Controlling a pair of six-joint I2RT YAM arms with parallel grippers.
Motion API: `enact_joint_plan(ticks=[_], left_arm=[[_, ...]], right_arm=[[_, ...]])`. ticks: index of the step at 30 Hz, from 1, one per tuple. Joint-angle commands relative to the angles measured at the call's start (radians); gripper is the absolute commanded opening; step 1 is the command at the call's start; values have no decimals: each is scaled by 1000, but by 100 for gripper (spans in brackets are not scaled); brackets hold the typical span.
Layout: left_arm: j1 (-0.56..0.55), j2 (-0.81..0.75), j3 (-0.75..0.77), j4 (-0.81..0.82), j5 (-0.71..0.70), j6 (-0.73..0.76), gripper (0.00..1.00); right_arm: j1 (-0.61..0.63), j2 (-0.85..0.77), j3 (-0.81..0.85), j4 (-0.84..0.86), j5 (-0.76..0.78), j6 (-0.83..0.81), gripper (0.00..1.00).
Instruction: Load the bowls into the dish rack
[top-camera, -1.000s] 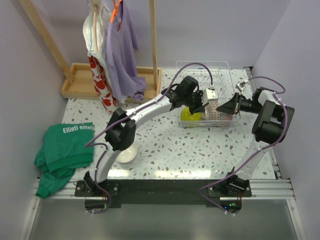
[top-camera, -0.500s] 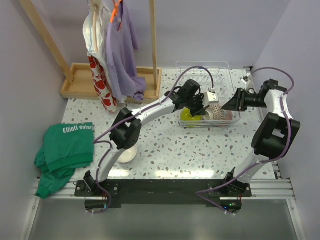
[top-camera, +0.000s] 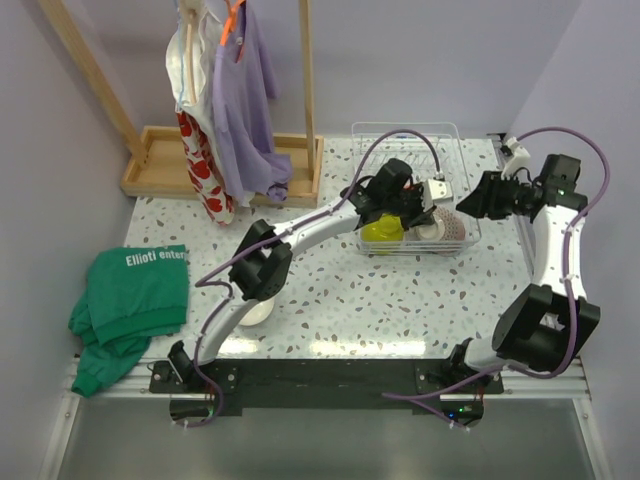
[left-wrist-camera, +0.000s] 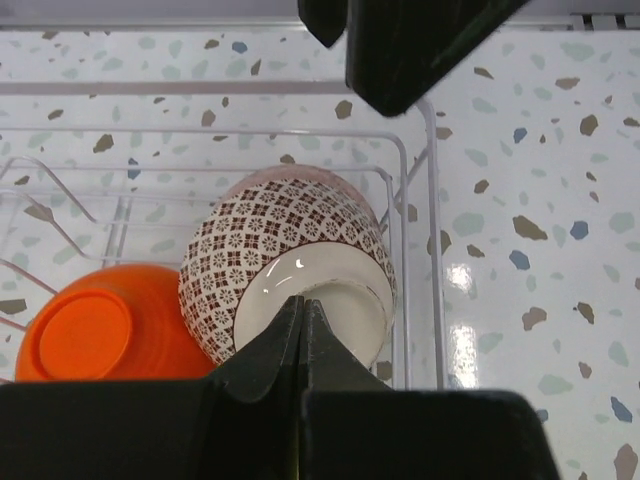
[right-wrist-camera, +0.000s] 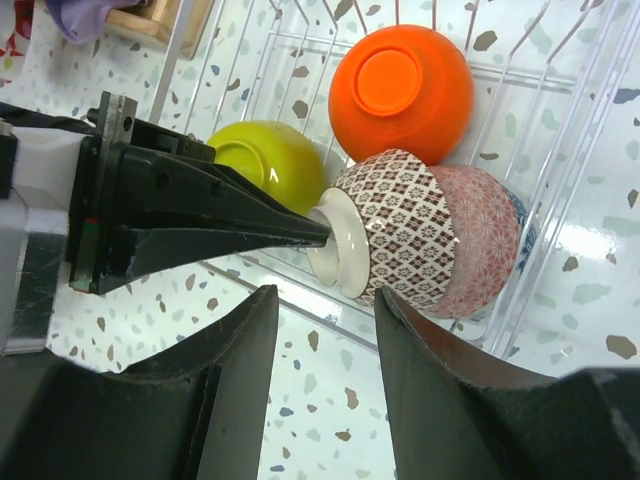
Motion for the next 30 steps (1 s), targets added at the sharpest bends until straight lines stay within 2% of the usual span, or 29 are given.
enact_joint_plan(ticks=[1,8,13,18,20,21,25,27,28,30], left_arm=[[-14,29,24,225,-8,-57,0],[-28,92,68,299,-31,-97,0],[-28,69,123,319,-54,-151,0],[1,-49,135,313,-102,-194,0],[28,-106,84,291,-109,-202,0],[39,-181,46,288,-117,-196,0],[76,-390,-314,261,-165,-82,0],[81,-486,-426,235,-168,-48,0],[84,-515,-536,225,-171,-22,0],[84,-589,-629,224,-184,-10,0]], right_arm=[[-4,-56,-19,-17,60,16,48],[-4,-90,28,-99,107,-20,48],[-3,-117,76,-155,94,-66,47],[-4,-143,34,-117,32,-83,28],[0,-150,-19,-74,28,-64,25],[6,-150,-30,-58,44,-63,18],[101,-113,-49,-49,121,-110,2],[157,-93,-46,-64,176,-160,0],[207,-78,-33,-70,216,-170,0],[250,-47,-24,-61,242,-168,0]])
